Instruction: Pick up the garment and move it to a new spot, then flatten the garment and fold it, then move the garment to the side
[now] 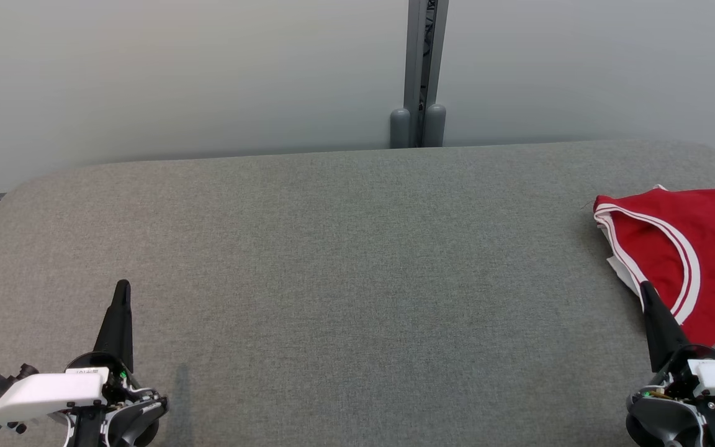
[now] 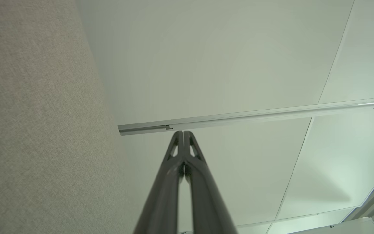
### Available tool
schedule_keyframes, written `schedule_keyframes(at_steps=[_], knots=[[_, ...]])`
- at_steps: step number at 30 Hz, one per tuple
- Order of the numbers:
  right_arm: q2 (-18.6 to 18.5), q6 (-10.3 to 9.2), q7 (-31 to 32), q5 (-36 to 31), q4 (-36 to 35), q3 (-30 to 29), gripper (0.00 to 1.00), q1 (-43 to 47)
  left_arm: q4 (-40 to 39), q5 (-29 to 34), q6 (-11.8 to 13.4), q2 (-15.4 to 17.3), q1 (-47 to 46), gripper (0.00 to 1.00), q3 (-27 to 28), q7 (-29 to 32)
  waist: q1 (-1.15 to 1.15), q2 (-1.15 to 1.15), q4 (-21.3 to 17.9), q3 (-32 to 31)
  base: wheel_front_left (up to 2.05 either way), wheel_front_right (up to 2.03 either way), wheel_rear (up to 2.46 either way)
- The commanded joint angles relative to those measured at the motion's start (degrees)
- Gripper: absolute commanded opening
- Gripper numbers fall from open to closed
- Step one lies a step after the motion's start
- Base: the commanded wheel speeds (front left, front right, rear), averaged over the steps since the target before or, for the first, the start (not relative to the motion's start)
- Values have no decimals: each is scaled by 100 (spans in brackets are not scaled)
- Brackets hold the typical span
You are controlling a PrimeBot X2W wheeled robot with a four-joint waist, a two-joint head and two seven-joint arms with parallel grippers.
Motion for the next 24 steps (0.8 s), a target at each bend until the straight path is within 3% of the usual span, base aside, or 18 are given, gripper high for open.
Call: schedule_keyframes(at_steps=[1, 24], knots=[[-24, 2, 18, 15, -16, -2, 0, -50, -14, -9, -14, 30, -68, 0, 22, 17, 0, 0, 0, 0, 0, 0, 0], [-24, 2, 17, 15, -16, -2, 0, -50, -14, -9, -14, 30, -68, 0, 22, 17, 0, 0, 0, 0, 0, 0, 0]])
